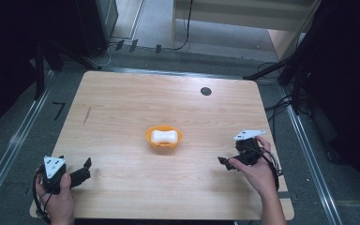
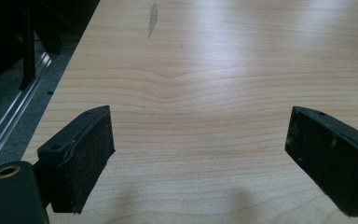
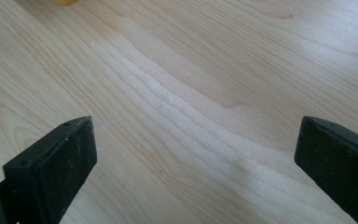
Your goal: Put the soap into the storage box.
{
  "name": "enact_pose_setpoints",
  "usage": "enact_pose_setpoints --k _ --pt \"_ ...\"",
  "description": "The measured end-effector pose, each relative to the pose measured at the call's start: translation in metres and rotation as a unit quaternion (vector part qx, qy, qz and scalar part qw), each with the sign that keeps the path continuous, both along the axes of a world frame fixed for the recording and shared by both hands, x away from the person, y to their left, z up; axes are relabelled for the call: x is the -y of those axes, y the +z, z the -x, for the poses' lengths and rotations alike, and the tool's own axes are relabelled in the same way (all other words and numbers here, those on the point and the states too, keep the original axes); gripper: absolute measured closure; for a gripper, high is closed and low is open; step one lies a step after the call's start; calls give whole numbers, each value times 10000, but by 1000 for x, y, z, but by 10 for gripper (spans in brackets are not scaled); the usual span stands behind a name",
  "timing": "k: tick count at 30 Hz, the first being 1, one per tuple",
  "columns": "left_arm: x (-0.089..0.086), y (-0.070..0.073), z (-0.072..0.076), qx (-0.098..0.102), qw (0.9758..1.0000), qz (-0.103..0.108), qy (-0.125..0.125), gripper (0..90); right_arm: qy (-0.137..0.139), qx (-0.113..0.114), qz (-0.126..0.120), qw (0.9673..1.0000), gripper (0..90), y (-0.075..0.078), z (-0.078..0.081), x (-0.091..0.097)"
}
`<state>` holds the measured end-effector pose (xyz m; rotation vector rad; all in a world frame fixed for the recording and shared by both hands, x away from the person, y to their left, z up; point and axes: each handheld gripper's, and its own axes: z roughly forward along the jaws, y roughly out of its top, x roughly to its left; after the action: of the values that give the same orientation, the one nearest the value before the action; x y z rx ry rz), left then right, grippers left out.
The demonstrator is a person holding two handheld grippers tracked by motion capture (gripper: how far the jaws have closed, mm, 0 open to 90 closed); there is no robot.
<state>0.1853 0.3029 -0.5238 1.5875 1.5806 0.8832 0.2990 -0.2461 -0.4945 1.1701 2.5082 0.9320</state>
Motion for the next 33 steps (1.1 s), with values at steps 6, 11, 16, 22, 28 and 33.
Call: enact_pose_setpoints --k 6,11,16,22,28,33 --pt "0 0 0 3 10000 -8 -7 82 -135 28 -36 9999 0 -4 9 11" --pt "1 0 0 12 10000 -17 -4 83 -183 85 -137 9997 0 -9 18 20" --pt "1 0 0 11 10000 -19 -3 83 -339 94 -224 9991 0 -15 27 31" --pt "1 0 1 19 10000 -25 -2 84 -476 104 -288 9984 0 -20 36 42" --pt "1 0 1 16 10000 -28 -5 83 -684 246 -421 9965 0 -24 48 57" --pt "1 0 1 21 10000 -33 -1 84 -837 253 -466 9951 0 -28 57 70"
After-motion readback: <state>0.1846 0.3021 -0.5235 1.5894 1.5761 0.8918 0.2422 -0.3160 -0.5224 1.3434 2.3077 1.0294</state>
